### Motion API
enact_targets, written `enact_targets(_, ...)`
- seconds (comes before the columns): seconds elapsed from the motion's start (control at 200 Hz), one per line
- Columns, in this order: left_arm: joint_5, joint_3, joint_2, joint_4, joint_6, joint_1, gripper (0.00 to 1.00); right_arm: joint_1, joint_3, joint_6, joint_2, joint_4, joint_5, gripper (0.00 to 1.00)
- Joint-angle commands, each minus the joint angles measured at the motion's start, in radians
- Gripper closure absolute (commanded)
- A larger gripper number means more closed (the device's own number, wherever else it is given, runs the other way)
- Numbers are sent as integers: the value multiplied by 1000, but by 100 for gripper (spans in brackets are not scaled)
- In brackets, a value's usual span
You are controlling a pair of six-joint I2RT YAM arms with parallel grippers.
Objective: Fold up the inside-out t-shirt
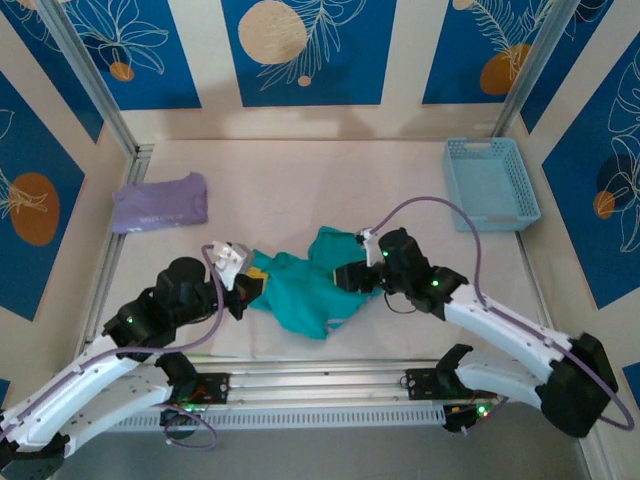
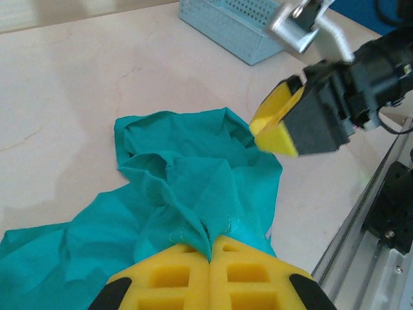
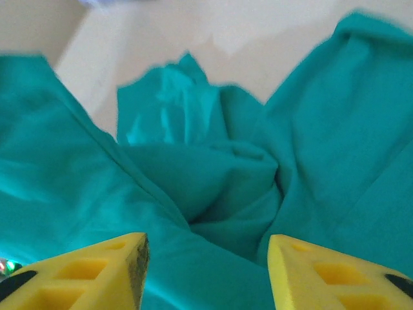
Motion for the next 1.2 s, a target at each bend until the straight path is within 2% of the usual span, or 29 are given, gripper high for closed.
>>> enact_targets(0.0, -31, 33, -22, -45, 29, 5, 100, 31, 33, -70, 104, 29, -41, 38)
enact_targets(0.095, -29, 35, -24, -43, 29, 7, 100, 45, 56, -97, 207, 72, -87, 37)
enact_targets(0.15, -40, 34, -23, -41, 29, 8, 100, 49, 75, -107, 241, 88, -121, 43)
enact_targets(0.285, -97, 37, -10, -24, 19, 9, 100, 48, 82, -125, 212, 103, -141, 88)
enact_targets(0.34, -127, 35, 0, 12, 17, 9, 100, 41, 79, -130, 166, 94, -134, 100)
enact_targets(0.41, -152, 40, 29, 88, 22, 14, 100, 32, 76, -131, 85, 65, -78, 100)
enact_targets(0.495, -153, 69, 93, 218, 35, 24, 100, 30, 72, -118, -41, -9, 98, 100)
enact_targets(0.585, -67, 129, 186, 355, 49, 38, 100, 26, 63, -120, -191, -75, 287, 100)
enact_targets(0.635, 14, 172, 244, 424, 52, 42, 100, 23, 48, -134, -266, -74, 334, 100)
enact_targets(0.69, 108, 229, 313, 492, 46, 44, 100, 12, 41, -141, -315, -64, 322, 100)
enact_targets(0.765, 343, 334, 410, 548, 19, 42, 100, 9, 49, -135, -341, -83, 346, 100)
enact_targets(0.82, 531, 424, 481, 514, 7, 27, 100, 7, 68, -135, -353, -128, 415, 96)
enact_targets(0.86, 594, 469, 516, 413, 48, 4, 100, 1, 79, -133, -368, -170, 476, 93)
enact_targets(0.89, 579, 480, 525, 310, 99, -11, 100, -5, 87, -131, -381, -199, 511, 90)
enact_targets(0.945, 469, 421, 504, 159, 154, -17, 100, -24, 91, -129, -415, -236, 542, 87)
enact_targets(1.04, 261, 205, 425, 70, 131, 7, 100, -44, 57, -131, -474, -235, 515, 79)
enact_targets(1.12, 210, 75, 393, 57, 69, 39, 100, -53, 25, -128, -482, -193, 442, 74)
enact_targets(1.195, 207, 23, 398, 62, 37, 37, 100, -54, 2, -121, -437, -150, 372, 70)
